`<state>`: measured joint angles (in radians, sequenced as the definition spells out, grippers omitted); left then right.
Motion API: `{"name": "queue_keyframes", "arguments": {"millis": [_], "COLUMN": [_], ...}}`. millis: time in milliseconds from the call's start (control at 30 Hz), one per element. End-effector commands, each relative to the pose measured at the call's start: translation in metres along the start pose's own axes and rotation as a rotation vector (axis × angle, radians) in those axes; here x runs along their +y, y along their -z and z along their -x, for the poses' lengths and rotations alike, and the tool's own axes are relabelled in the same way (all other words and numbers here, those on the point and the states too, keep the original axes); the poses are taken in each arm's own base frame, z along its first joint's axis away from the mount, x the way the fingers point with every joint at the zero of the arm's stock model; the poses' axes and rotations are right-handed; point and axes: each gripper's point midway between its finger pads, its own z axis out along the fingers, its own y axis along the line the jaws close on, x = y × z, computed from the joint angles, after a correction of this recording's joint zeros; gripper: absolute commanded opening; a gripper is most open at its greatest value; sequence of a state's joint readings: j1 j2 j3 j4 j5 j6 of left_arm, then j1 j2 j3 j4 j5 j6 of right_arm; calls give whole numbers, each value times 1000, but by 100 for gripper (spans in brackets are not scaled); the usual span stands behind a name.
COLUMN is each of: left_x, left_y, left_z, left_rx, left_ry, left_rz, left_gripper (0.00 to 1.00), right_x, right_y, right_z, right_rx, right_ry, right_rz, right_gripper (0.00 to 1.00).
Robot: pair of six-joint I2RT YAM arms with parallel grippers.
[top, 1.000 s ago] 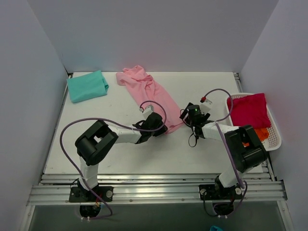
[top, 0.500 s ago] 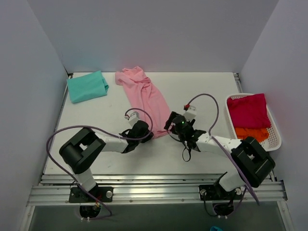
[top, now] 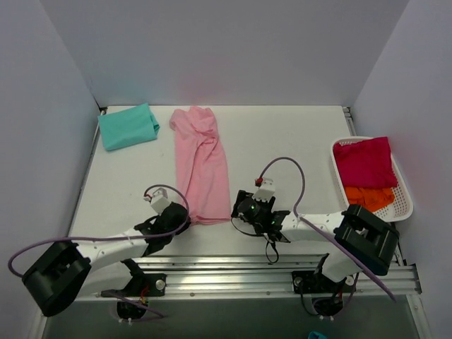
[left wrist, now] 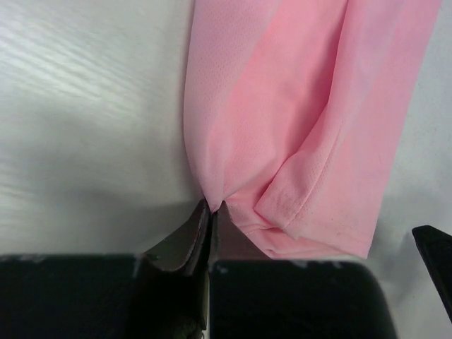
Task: Fold and stack the t-shirts
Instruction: Fold the tshirt
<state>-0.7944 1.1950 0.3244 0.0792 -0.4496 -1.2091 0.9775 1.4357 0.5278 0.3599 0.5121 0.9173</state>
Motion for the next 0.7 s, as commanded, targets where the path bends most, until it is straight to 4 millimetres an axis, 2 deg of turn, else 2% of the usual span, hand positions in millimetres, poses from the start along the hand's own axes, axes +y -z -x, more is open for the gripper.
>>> {"name": "queue_keyframes", "arguments": {"millis": [0,33,100,133,167,233,267,400,567,667], "left_x": [40,39,43,44,44,41,41,40,39,41], "left_y": [12,15,16,16,16,14,13,10,4,1], "left_z": [8,11,11,12,11,11,11,9,7,4], "left_rx": [-50,-60,-60,-65,-63,-63,-63,-58,-60,-51], "left_ry": [-19,-9,-8,-8,-8,-11,-13,-20,-26,-36], "left_rz": [115,102,108,108,109,109,110,117,117,128], "left_gripper": [2,2,2,2,2,2,2,2,2,2], "right_x": [-1,0,15,20,33,45,56,65,65,67], "right_y": [-9,-14,-20,-24,-26,-27,-27,-23,-13,-10], "right_z": [3,-4,-3,-12,-9,-20,-18,-26,-31,-35], "right_rx": [-49,-34,-34,-14,-20,-4,-8,4,7,11], "right_ry": [1,15,14,34,26,52,48,60,66,68], "right_rz": [-43,-48,-27,-24,-3,13,30,36,39,52], "right_gripper": [74,74,74,73,73,73,73,73,72,65]}}
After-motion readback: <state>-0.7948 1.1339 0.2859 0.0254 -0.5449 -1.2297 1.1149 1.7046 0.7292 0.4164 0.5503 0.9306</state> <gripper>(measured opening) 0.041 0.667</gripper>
